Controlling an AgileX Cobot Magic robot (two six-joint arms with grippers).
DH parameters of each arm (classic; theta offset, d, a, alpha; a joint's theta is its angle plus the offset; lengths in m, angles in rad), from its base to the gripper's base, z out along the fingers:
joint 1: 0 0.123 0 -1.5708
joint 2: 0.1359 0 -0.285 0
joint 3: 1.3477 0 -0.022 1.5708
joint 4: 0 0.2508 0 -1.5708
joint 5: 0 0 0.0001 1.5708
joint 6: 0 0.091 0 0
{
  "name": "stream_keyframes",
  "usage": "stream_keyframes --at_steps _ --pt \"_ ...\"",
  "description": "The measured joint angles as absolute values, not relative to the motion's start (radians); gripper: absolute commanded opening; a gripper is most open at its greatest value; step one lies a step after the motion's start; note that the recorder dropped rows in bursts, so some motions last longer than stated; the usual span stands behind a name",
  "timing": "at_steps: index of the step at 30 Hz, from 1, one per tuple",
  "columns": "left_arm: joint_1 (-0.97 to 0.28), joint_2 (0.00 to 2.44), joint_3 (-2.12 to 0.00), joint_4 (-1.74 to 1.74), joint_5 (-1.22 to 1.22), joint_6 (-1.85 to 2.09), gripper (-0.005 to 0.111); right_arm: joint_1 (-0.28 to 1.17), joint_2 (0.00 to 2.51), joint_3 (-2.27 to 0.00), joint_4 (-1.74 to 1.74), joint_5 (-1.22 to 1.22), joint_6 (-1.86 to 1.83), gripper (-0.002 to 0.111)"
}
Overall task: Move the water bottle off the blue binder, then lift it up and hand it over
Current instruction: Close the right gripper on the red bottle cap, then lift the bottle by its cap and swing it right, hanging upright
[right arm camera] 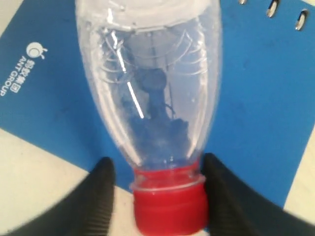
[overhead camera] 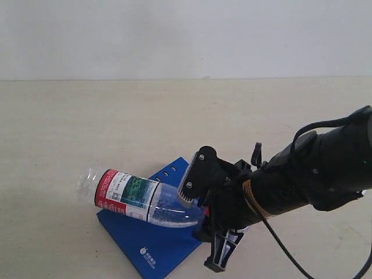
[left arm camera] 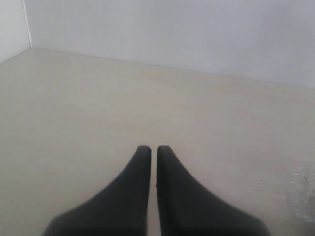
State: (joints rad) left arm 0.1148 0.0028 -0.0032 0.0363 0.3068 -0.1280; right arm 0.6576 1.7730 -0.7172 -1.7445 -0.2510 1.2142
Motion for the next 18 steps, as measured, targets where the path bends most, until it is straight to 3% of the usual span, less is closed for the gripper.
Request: stream_keyframes --at_steps 1,2,8,18 --pt "0.115 0.003 -0.003 0.036 0.307 -0.128 0.004 0.658 1.773 -0.717 -1.744 -0.254 1.216 0.003" --pt "0.115 0.003 -0.003 0.036 0.307 -0.128 0.004 0.658 1.773 -0.717 -1.744 -0.256 1.22 0.0" --pt "0.115 0.003 -0.003 0.036 0.307 -0.128 0.004 0.658 1.75 -0.717 -1.744 -0.263 1.218 0.0" --pt "0.115 0.003 -0.003 0.036 0.307 -0.128 0.004 0.658 1.483 -0.717 -1.746 -0.168 1.302 0.0"
